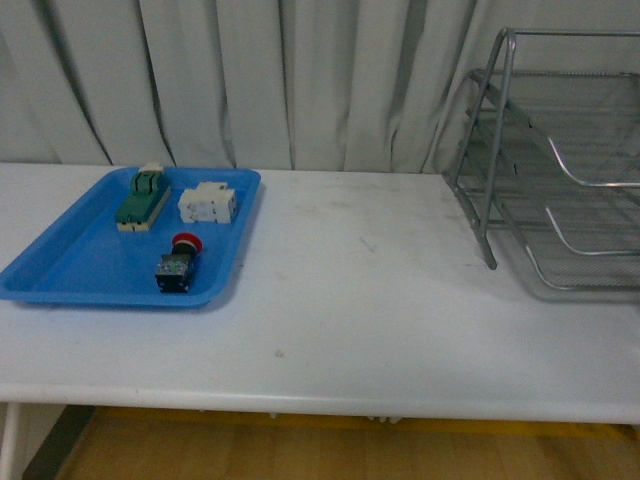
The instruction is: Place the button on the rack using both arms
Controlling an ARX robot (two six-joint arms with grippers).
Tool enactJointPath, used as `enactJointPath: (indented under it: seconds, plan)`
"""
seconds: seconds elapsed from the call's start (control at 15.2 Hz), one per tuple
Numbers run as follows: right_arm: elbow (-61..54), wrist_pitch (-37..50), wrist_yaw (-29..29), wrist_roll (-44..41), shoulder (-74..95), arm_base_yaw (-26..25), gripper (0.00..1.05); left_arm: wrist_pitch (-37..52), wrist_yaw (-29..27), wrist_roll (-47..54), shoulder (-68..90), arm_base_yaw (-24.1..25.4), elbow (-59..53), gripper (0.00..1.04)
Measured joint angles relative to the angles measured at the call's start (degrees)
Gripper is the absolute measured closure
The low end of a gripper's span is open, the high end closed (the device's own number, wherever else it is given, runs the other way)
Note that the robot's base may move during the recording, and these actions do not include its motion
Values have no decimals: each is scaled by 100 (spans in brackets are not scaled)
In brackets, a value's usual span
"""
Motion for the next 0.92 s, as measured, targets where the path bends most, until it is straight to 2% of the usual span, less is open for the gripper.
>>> enactJointPath:
  seconds: [0.46,0.86,0.92]
  plan:
    - [-1338,0,-791,-442,-719,-549,102,0,0,0,0,0,0,7]
    - [-1941,66,-1191,-686,-863,-844,102,2,0,0,0,0,0,7]
    - [-1952,35,-1255,-879,-885,-844,93,2,0,0,0,0,0,7]
